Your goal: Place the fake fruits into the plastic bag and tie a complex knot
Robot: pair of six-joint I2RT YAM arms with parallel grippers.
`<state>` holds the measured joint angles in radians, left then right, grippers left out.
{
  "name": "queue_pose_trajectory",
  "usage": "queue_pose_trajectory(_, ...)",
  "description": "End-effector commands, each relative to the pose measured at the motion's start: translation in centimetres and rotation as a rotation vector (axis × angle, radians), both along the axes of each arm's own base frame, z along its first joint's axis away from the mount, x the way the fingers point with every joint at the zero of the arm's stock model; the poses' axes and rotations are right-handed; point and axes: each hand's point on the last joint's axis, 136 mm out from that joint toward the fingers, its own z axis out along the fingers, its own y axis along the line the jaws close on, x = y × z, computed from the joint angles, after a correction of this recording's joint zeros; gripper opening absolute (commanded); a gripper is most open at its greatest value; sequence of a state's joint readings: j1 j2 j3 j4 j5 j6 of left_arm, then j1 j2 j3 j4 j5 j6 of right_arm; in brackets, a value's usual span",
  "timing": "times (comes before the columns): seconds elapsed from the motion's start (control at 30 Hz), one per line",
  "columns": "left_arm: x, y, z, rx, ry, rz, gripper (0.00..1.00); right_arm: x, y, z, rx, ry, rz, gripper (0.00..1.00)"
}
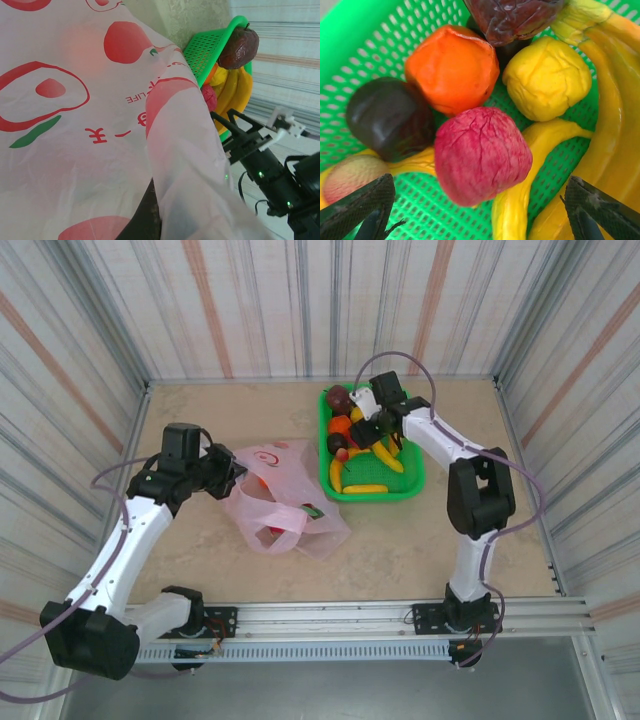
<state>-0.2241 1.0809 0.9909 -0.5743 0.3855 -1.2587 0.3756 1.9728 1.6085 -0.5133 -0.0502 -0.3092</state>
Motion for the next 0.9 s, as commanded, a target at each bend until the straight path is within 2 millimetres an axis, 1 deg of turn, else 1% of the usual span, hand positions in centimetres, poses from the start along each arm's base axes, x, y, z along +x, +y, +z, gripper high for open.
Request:
queue_pose_trajectory(0.0, 0.0, -0.1, 1.2, -0.007, -0.038, -0.018, 0.0, 0.1, 0.0, -1.4, -0.087, 0.031, 0.09, 0.91)
queue_pose_trajectory(0.07, 0.0, -0.2, 1.4, -0.008, -0.042, -0.019, 0.0, 0.4, 0.2, -2.3, -0.1, 0.05, 0.112, 0.93)
queue_pose_trajectory(0.2, -0.1, -0.1, 1.4, -0.008, -0.044, -0.019, 0.0, 0.7, 0.1, -4.1, -0.133, 0.091, 0.118, 0.93)
queue_pose_trajectory(0.37, -0.1, -0.1, 1.5, -0.009, -0.044, -0.018, 0.01, 1.5, 0.2, -5.5, -0.157, 0.103, 0.113, 0.92)
queue_pose_trajectory(0.5, -0.2, -0.1, 1.6, -0.008, -0.045, -0.017, 0.0, 1.7, 0.1, -6.4, -0.179, 0.122, 0.115, 0.86)
queue_pose_trajectory(0.6, -0.2, -0.1, 1.7, -0.007, -0.048, -0.017, 0.0, 1.7, 0.1, -6.2, -0.181, 0.119, 0.109, 0.8)
queue_pose_trajectory(0.7, -0.2, -0.1, 1.7, -0.007, -0.048, -0.016, 0.0, 1.6, 0.2, -5.5, -0.167, 0.107, 0.106, 0.75)
queue_pose_trajectory(0.87, -0.2, -0.1, 1.6, -0.008, -0.044, -0.019, 0.0, 1.7, 0.2, -4.1, -0.16, 0.079, 0.099, 0.63)
